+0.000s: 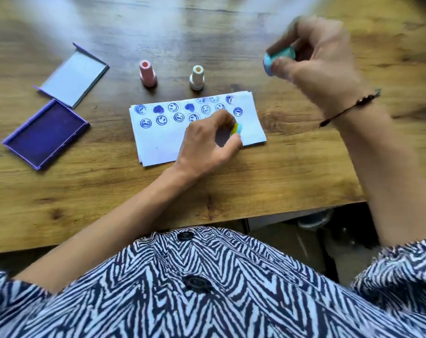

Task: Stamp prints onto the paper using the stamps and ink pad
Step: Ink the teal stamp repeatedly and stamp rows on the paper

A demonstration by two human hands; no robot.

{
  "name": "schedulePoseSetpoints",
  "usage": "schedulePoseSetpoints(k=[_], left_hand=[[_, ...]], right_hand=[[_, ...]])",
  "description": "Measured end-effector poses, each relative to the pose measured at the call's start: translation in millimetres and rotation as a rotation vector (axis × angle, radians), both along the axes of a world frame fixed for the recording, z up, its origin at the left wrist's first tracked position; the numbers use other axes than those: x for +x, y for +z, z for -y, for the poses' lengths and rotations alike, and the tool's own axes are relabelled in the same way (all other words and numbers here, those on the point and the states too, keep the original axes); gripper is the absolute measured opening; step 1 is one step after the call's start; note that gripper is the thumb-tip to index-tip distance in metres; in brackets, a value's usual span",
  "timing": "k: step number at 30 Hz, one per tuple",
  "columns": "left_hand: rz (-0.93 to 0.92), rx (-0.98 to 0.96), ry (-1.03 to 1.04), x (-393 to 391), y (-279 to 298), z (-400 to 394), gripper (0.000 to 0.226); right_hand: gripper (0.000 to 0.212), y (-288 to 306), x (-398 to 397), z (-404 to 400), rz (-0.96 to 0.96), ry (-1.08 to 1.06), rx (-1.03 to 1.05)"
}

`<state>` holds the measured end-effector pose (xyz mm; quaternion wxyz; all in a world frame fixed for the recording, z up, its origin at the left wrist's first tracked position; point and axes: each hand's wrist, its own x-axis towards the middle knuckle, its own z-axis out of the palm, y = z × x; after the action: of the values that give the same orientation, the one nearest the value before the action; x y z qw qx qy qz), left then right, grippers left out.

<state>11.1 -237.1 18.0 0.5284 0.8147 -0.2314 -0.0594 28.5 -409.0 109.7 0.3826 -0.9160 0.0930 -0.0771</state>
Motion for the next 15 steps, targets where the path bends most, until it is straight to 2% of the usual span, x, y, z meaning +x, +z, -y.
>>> schedulePoseSetpoints(k=[7,11,15], left_hand=[[-0.044,-0.023,0.007,-4,2,0,0.021],[-0.139,-0.151,0.013,-6,4,-3,0.019],[-0.218,-0.269,0.051,-12,5,-10,0.015]], right_hand=[[0.014,-4,-30,-10,-0.045,-0.035,0.156],[0.027,-14,-44,-20,-0.028,-0.061,0.380],[0.027,-22,-57,-25,-0.027,-0.098,0.510]])
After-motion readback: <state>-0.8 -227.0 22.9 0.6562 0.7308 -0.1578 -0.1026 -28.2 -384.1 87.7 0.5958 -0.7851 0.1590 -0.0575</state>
